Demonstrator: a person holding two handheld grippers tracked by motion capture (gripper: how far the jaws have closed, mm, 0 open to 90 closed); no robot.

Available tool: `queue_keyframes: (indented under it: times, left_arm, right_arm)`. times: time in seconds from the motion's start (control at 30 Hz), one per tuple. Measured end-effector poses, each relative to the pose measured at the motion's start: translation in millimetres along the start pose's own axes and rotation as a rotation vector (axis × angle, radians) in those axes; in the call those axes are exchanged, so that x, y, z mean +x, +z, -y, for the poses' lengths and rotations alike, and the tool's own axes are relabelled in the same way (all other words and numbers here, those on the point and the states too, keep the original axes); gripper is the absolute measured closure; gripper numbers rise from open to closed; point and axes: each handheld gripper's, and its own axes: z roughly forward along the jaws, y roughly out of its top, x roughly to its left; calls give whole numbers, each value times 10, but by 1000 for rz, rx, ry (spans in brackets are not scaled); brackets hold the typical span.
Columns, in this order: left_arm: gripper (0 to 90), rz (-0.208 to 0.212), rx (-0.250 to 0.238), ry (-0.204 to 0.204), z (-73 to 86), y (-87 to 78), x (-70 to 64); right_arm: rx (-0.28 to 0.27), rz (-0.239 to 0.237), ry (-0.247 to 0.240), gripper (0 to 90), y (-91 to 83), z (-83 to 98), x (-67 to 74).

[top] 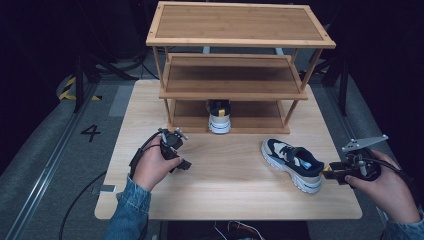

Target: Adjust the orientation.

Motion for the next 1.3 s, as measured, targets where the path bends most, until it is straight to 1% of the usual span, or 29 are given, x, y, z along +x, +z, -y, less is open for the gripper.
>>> queue_keyframes:
  times: [0.03,0.07,0.1,0.13,0.17,0.23,0.27,0.33,0.4,0.43,0.5,0.53,0.57,0.6,0.63,0.67,0.7,0.8,0.83,0.93,0.97,1.03,1.13,1.17,1.23,1.3]
  left_arm:
    - [271,4,0,1,-1,1,-1]
    - [271,4,1,2,-3,5,-2]
    - [271,4,1,2,-3,5,-2]
    - [271,5,1,2,-7,21,-7]
    - [271,5,1,2,-7,21,-7]
    - [271,10,5,5,-10,30,-7]
    - [271,10,5,4,-9,34,-7]
    - [271,9,7,2,-7,39,-6]
    - [272,8,6,4,-6,39,-8]
    - [271,9,5,3,-6,39,-10]
    - [272,7,5,6,-5,41,-11]
    - [272,7,5,6,-5,41,-11]
    - [272,7,5,6,-5,42,-12]
    - [272,7,7,7,-5,43,-13]
    - [272,7,7,7,-5,43,-13]
    - [272,9,8,6,-5,44,-16]
    - [272,11,8,6,-5,45,-17]
    - [272,12,9,8,-6,43,-20]
    - [272,13,8,7,-6,43,-20]
    - [271,18,10,7,0,55,-6]
    - [271,20,11,4,4,63,-2]
    - [271,18,17,6,9,71,7]
    - [271,23,16,6,18,66,19]
    - [271,23,15,0,23,62,18]
    - [271,22,13,-3,33,62,23]
    - [271,22,16,-6,44,59,28]
  right_arm:
    - [12,2,2,581,15,2,-4]
    - [22,3,1,610,31,2,-8]
    - [22,3,1,610,31,2,-8]
    - [46,-2,-9,695,61,1,-7]
    - [46,-2,-9,695,61,1,-7]
    - [35,11,-17,759,60,-16,-5]
    - [41,12,-12,807,59,-21,2]
    - [43,21,-14,863,68,-40,41]
    - [47,27,-18,876,65,-63,79]
    - [42,19,-16,877,54,-74,101]
    - [33,-1,-26,877,38,-93,146]
    - [32,-21,-37,877,38,-110,191]
    - [32,-21,-37,877,38,-110,191]
    - [39,-51,-64,876,59,-152,289]
    - [39,-51,-64,876,59,-152,289]
    - [39,-56,-75,876,68,-166,323]
    - [37,-71,-93,874,86,-189,380]
    - [48,-108,-124,865,132,-233,501]
    - [58,-123,-141,862,159,-248,553]
    - [66,-148,-186,856,217,-282,664]
    - [70,-162,-193,852,222,-287,691]
    - [92,-166,-208,832,239,-286,724]
    - [90,-158,-209,771,205,-278,719]
    - [88,-153,-212,748,183,-274,712]
    - [64,-141,-204,692,119,-273,704]
    - [13,-127,-194,591,67,-284,702]
